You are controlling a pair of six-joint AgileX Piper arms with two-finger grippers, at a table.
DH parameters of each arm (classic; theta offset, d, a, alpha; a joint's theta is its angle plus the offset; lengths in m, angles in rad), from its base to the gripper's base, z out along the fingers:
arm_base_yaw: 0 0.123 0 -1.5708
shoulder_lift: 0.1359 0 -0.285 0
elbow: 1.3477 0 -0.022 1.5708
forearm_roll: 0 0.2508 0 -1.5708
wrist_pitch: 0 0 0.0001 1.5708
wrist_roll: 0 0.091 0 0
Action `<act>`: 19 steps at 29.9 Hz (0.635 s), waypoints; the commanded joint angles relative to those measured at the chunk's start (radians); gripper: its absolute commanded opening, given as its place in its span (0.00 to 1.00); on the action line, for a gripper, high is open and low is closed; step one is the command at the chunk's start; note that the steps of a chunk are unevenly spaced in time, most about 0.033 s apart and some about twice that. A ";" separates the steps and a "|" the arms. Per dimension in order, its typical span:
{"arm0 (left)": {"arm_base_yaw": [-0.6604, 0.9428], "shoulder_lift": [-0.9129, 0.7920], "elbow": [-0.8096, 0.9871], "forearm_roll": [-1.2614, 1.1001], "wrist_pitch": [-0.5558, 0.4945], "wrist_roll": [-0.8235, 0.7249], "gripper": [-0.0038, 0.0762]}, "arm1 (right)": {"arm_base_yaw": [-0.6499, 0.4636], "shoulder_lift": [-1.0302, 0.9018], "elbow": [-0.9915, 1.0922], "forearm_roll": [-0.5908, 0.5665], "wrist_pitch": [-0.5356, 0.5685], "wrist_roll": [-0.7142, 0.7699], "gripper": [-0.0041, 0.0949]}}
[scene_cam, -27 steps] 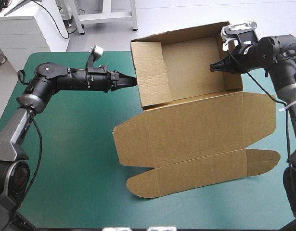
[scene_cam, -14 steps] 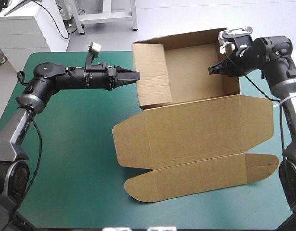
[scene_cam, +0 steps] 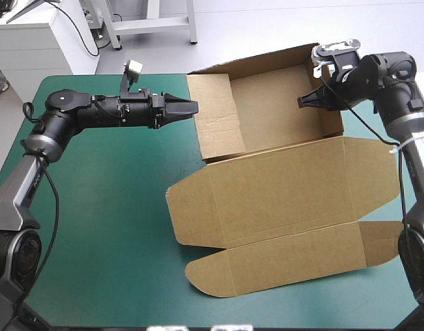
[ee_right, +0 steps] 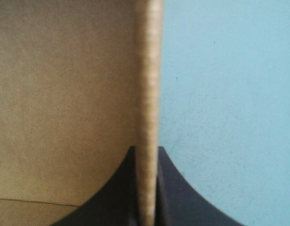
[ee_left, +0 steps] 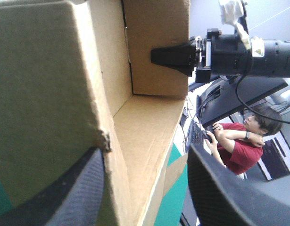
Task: Fold the box
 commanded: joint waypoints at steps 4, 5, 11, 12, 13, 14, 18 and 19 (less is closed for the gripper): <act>0.001 -0.052 -0.025 -0.052 -0.035 -0.006 0.51 | -0.003 -0.047 -0.078 0.009 -0.033 0.010 0.02; 0.001 -0.052 -0.025 -0.050 -0.048 -0.006 0.51 | -0.003 -0.047 -0.092 0.011 -0.027 0.013 0.02; 0.001 -0.052 -0.025 -0.045 -0.096 -0.030 0.50 | 0.051 -0.047 -0.195 -0.041 0.026 0.033 0.02; 0.001 -0.052 -0.025 -0.045 -0.104 -0.040 0.50 | 0.064 -0.047 -0.204 -0.063 0.031 0.044 0.02; 0.001 -0.052 -0.025 -0.045 -0.117 -0.054 0.50 | 0.082 -0.047 -0.212 -0.092 0.038 0.056 0.02; -0.001 -0.053 -0.025 -0.045 -0.125 -0.063 0.50 | 0.100 -0.047 -0.217 -0.124 0.043 0.067 0.02; -0.047 -0.088 -0.025 0.028 -0.224 -0.086 0.50 | 0.167 -0.047 -0.216 -0.255 0.072 0.114 0.02; -0.066 -0.104 -0.025 0.080 -0.275 -0.106 0.50 | 0.181 -0.047 -0.216 -0.285 0.073 0.130 0.02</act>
